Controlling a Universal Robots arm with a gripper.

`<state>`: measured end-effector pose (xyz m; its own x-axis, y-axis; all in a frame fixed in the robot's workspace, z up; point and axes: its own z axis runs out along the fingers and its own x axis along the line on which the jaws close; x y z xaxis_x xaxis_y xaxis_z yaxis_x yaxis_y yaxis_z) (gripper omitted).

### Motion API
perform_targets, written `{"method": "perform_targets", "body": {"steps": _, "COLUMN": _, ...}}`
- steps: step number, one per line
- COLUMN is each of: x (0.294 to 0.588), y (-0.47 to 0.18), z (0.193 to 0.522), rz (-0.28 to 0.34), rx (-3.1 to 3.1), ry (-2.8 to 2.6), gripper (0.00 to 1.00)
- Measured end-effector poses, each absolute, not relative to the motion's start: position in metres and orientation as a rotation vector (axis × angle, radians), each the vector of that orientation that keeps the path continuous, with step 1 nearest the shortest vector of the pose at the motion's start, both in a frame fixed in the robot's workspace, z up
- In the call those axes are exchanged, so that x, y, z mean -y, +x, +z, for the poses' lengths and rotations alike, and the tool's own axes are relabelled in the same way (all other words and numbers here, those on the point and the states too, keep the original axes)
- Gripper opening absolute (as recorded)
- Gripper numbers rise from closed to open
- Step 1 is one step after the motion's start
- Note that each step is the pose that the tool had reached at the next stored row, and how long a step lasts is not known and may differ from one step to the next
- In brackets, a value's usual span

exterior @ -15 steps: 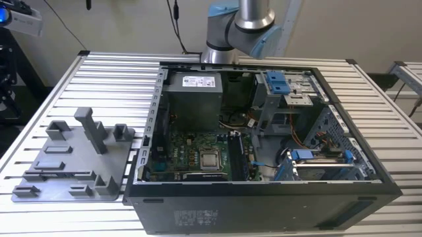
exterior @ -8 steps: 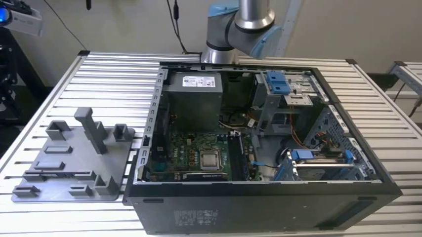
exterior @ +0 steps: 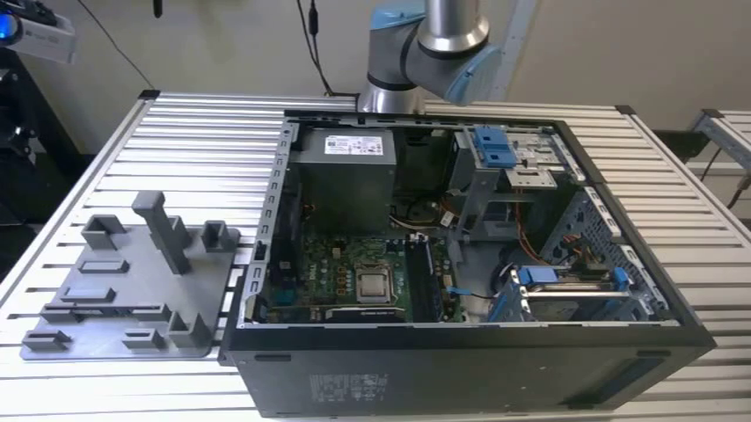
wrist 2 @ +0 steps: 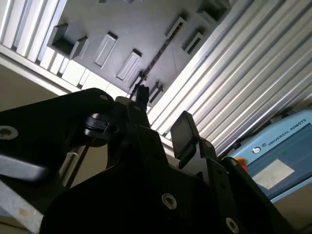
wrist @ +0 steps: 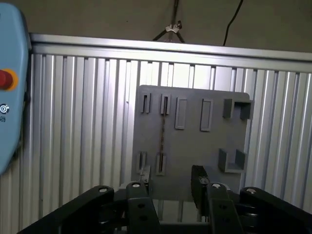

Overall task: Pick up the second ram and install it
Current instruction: 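Pick up the second ram and move it above second insertion slot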

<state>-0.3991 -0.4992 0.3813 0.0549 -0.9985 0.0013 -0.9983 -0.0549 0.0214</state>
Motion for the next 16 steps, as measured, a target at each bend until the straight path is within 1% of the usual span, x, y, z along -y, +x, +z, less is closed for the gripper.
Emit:
{"method": "perform_targets", "body": {"steps": 1, "x": 0.4993, "y": -0.3991, "z": 0.3813, "rz": -0.022, "rx": 2.147, "ry": 2.271, "gripper": 0.48}}
{"method": "perform_targets", "body": {"steps": 16, "x": 0.4991, "y": -0.3990, "z": 0.3802, "rz": -0.022, "rx": 2.136, "ry": 2.281, "gripper": 0.48}}
